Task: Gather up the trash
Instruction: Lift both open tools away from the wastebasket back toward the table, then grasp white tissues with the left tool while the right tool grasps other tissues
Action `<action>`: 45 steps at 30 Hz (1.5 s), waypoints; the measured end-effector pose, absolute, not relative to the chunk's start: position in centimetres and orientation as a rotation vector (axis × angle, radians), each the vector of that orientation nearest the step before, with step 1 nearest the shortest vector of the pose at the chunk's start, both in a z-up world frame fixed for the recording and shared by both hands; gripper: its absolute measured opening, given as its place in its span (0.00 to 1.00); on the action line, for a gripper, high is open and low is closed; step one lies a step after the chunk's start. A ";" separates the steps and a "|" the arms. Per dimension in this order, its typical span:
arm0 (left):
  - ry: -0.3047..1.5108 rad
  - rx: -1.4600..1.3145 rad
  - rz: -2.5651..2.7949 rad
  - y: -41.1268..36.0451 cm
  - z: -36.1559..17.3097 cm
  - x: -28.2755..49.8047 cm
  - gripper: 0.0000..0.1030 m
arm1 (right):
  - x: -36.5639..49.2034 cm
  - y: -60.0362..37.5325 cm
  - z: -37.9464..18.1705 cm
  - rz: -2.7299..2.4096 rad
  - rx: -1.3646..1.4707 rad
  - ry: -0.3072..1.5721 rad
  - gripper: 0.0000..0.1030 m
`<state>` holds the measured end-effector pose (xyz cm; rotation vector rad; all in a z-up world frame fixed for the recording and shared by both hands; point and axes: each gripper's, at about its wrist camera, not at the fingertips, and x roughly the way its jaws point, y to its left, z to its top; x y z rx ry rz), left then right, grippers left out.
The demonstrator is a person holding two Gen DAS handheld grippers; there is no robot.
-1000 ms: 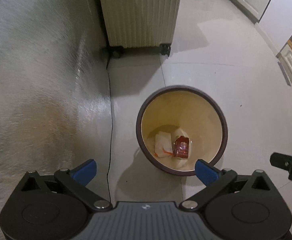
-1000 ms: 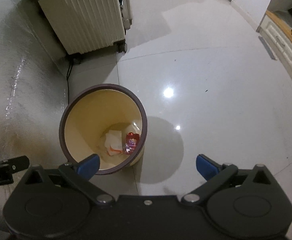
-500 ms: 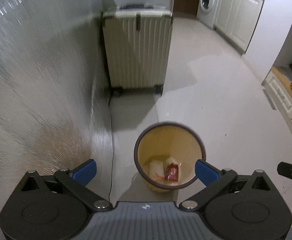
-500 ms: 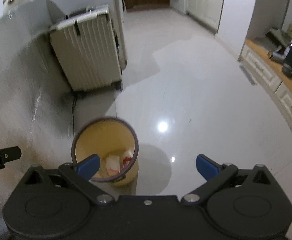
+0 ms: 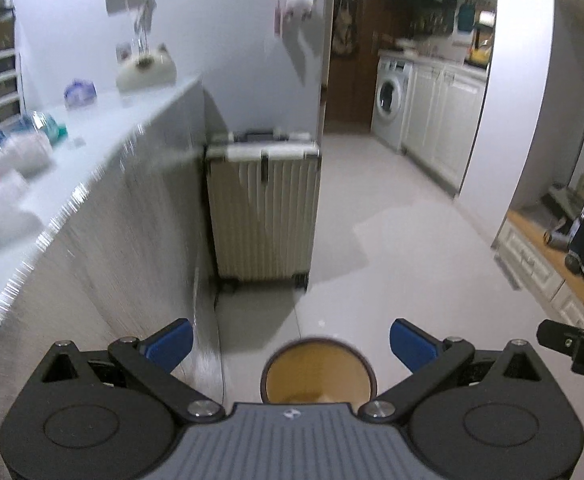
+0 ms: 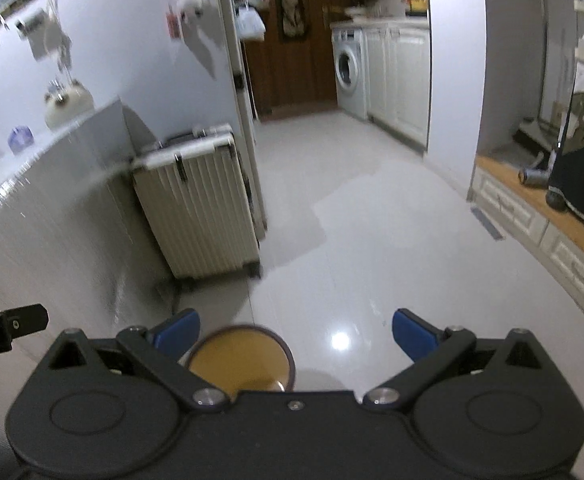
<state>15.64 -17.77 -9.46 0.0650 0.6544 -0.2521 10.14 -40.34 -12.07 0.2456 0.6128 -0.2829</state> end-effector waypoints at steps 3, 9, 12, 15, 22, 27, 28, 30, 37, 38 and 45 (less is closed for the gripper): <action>0.584 0.072 -0.247 -16.9 -7.1 13.6 1.00 | 8.8 -39.3 -10.0 -0.274 0.237 0.547 1.00; 0.480 0.026 -0.237 -14.0 -3.0 10.3 1.00 | 6.8 -36.3 -6.3 -0.226 0.201 0.430 1.00; 0.424 0.036 -0.219 -12.3 -1.0 8.6 1.00 | 6.5 -34.6 -4.8 -0.200 0.186 0.380 1.00; 0.357 0.047 -0.183 -10.2 1.2 7.0 1.00 | 6.9 -32.6 -3.5 -0.152 0.185 0.341 1.00; 0.269 0.122 -0.089 -4.8 4.7 6.7 1.00 | 8.8 -26.9 -1.6 -0.008 0.176 0.297 1.00; 0.274 0.136 -0.024 -0.3 5.7 9.1 1.00 | 10.7 -22.7 -0.6 0.082 0.156 0.254 1.00; 0.267 0.137 -0.016 0.5 6.0 9.7 1.00 | 11.1 -21.9 -0.5 0.108 0.157 0.250 1.00; 0.257 0.140 -0.012 1.9 6.7 10.8 1.00 | 11.8 -20.6 -0.6 0.170 0.165 0.234 1.00; 0.264 0.139 -0.059 5.1 7.7 16.9 1.00 | 14.9 -16.1 -1.4 0.290 0.125 0.259 1.00; 0.280 0.134 -0.066 5.4 7.4 17.9 1.00 | 15.2 -15.6 -1.5 0.305 0.113 0.263 1.00; 0.376 0.086 -0.136 7.4 3.7 24.4 1.00 | 17.1 -12.7 -3.3 0.471 0.004 0.288 1.00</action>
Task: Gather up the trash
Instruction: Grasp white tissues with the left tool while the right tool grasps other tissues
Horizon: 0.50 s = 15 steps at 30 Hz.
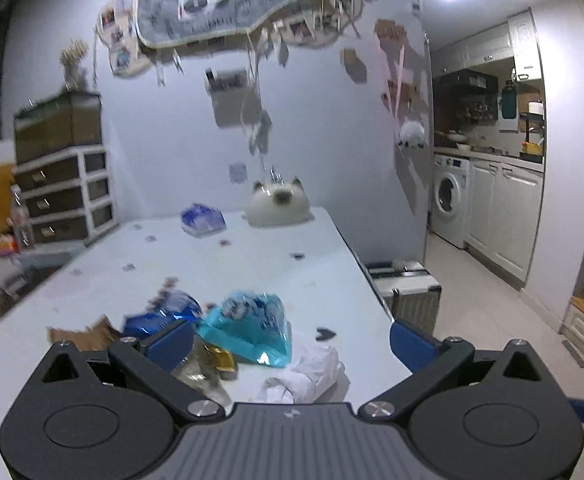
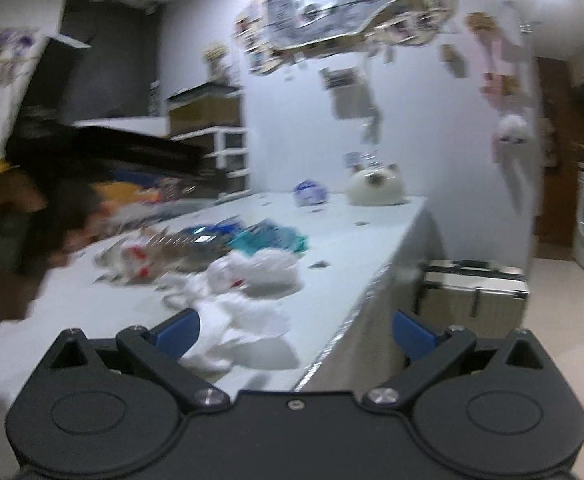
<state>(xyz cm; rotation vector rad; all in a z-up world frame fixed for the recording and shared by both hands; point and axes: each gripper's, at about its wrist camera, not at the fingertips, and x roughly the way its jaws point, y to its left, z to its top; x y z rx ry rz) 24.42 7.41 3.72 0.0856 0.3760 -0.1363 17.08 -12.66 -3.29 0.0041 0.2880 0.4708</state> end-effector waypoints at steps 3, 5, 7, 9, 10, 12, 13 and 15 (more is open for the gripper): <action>0.401 0.060 -0.159 7.8 2.0 25.8 1.00 | 17.7 -11.4 -4.2 0.541 -0.053 0.296 1.00; 0.405 0.036 -0.167 8.1 1.2 26.2 0.99 | 18.3 -10.3 -4.7 0.578 -0.111 0.300 1.00; 0.413 0.001 -0.155 8.7 0.5 26.5 0.99 | 18.9 -9.3 -5.1 0.593 -0.171 0.296 1.00; 0.428 -0.012 -0.141 9.1 0.1 26.7 0.99 | 19.9 -8.4 -5.2 0.595 -0.207 0.299 1.00; 0.435 -0.018 -0.132 9.4 -0.1 26.9 0.99 | 20.5 -7.9 -5.3 0.611 -0.215 0.307 1.00; 0.446 -0.017 -0.127 9.8 -0.4 27.1 1.00 | 21.6 -7.1 -5.3 0.674 -0.235 0.327 1.00; 0.454 -0.005 -0.121 10.0 -0.6 27.3 1.00 | 22.1 -6.6 -5.4 0.695 -0.257 0.329 1.00; 0.473 0.012 -0.109 10.0 -1.0 27.5 1.00 | 22.8 -5.4 -5.5 0.711 -0.331 0.317 0.99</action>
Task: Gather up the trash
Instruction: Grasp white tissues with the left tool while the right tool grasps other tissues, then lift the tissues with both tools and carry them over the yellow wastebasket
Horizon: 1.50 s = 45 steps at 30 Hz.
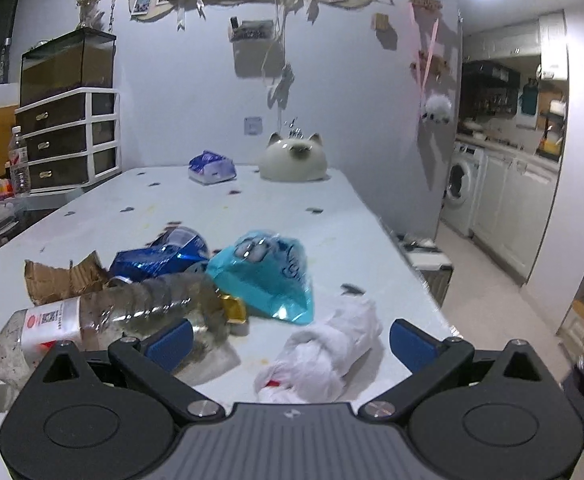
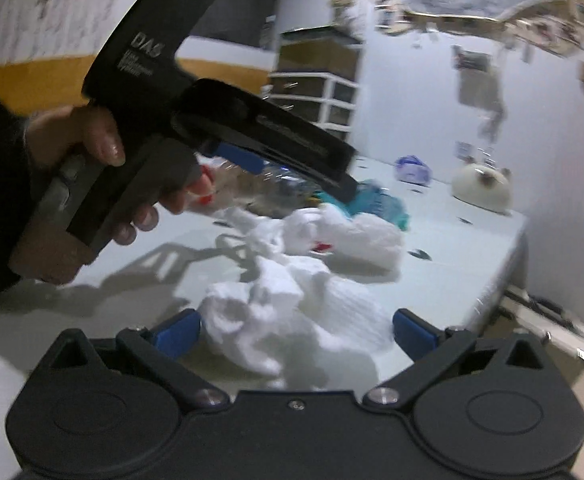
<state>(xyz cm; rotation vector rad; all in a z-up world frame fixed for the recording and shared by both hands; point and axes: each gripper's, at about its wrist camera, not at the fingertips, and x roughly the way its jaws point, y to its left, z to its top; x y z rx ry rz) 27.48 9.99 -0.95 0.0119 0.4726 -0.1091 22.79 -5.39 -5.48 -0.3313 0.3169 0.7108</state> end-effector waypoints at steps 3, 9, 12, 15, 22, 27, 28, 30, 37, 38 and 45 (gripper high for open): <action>0.516 0.026 -0.155 9.9 -1.3 27.9 1.00 | 23.7 -4.1 -5.5 0.734 -0.389 0.292 0.83; 0.546 0.058 -0.134 9.6 -2.1 28.2 1.00 | 25.6 -4.2 -5.4 0.804 -0.243 0.395 0.50; 0.542 0.073 -0.133 9.4 -2.3 28.3 0.96 | 25.2 -4.5 -5.6 0.789 -0.202 0.403 0.36; 0.525 0.097 -0.143 8.9 -2.5 28.5 0.77 | 24.6 -4.7 -5.7 0.774 -0.177 0.399 0.31; 0.527 0.102 -0.147 8.8 -3.2 30.0 0.69 | 23.1 -5.3 -6.0 0.748 -0.129 0.395 0.26; 0.551 0.141 -0.167 8.2 -3.5 30.0 0.54 | 22.3 -5.9 -5.8 0.739 -0.088 0.413 0.21; 0.551 0.142 -0.168 8.2 -3.5 29.9 0.54 | 22.1 -6.1 -5.8 0.736 -0.081 0.415 0.21; 0.551 0.146 -0.162 8.1 -3.4 29.7 0.50 | 21.9 -6.3 -5.8 0.724 -0.067 0.421 0.20; 0.539 0.109 -0.100 8.9 -2.6 28.5 0.49 | 21.7 -7.4 -5.2 0.625 -0.031 0.432 0.18; 0.536 0.103 -0.096 8.9 -2.4 28.2 0.49 | 21.7 -7.7 -5.1 0.611 -0.022 0.430 0.18; 0.508 0.108 -0.080 8.2 -1.2 25.9 0.49 | 21.3 -8.9 -3.7 0.565 0.008 0.407 0.18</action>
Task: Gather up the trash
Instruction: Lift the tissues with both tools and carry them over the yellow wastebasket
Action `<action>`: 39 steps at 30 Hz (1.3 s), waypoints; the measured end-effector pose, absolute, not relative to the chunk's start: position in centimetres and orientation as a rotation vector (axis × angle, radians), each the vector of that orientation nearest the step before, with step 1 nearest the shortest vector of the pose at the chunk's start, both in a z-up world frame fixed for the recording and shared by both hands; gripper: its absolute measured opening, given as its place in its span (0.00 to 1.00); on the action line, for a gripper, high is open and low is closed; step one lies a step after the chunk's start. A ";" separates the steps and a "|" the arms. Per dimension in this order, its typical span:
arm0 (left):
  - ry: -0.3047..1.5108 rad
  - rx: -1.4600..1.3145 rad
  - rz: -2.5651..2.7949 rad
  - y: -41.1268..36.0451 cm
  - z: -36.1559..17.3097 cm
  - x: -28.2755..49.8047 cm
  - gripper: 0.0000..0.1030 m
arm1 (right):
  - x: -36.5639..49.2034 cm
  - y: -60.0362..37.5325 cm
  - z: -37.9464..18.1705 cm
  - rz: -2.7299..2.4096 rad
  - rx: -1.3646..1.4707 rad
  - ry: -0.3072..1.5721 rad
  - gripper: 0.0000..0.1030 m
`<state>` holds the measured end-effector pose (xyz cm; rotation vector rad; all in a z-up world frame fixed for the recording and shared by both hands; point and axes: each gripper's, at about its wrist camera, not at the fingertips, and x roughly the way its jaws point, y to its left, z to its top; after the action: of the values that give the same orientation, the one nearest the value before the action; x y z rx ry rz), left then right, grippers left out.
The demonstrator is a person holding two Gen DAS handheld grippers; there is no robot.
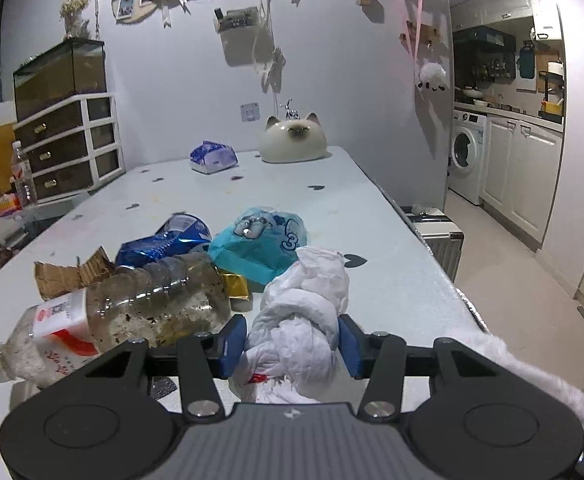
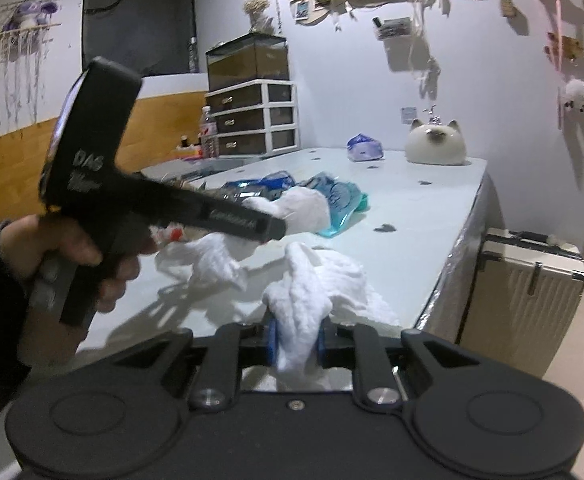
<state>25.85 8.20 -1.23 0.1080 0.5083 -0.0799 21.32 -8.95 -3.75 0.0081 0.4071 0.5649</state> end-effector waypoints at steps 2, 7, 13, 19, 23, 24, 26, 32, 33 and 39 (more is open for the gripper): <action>0.507 0.104 -0.072 8.0 -0.8 24.9 0.49 | 21.1 -9.2 -3.3 0.557 0.012 0.400 0.18; 0.483 0.110 -0.032 7.7 -0.1 22.0 0.49 | 20.4 -10.4 -2.4 0.514 0.035 0.388 0.18; 0.460 0.095 -0.011 7.6 0.9 19.3 0.49 | 19.4 -11.8 -1.3 0.475 0.042 0.369 0.18; 0.414 0.080 -0.002 6.6 2.4 16.3 0.49 | 18.0 -13.7 -0.2 0.429 0.064 0.339 0.18; 0.396 0.062 -0.008 5.5 3.0 14.5 0.49 | 16.9 -15.3 0.5 0.387 0.069 0.324 0.18; 0.391 0.061 -0.008 5.1 3.1 14.2 0.49 | 16.6 -15.7 0.6 0.378 0.070 0.321 0.18; 0.384 0.056 -0.011 4.5 3.3 13.5 0.49 | 16.1 -16.5 0.9 0.358 0.070 0.315 0.18; 0.365 0.047 -0.033 2.0 3.4 11.7 0.49 | 14.2 -19.0 1.3 0.301 0.067 0.304 0.18; 0.363 0.045 -0.039 1.5 3.4 11.5 0.49 | 13.8 -19.5 1.3 0.292 0.067 0.303 0.18; 0.364 0.048 -0.093 -2.3 3.0 10.7 0.49 | 12.1 -23.2 1.3 0.227 0.078 0.303 0.18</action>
<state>10.67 -2.25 2.98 0.0484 0.3639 -0.0932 12.09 -23.17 1.30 0.0781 0.3031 0.2270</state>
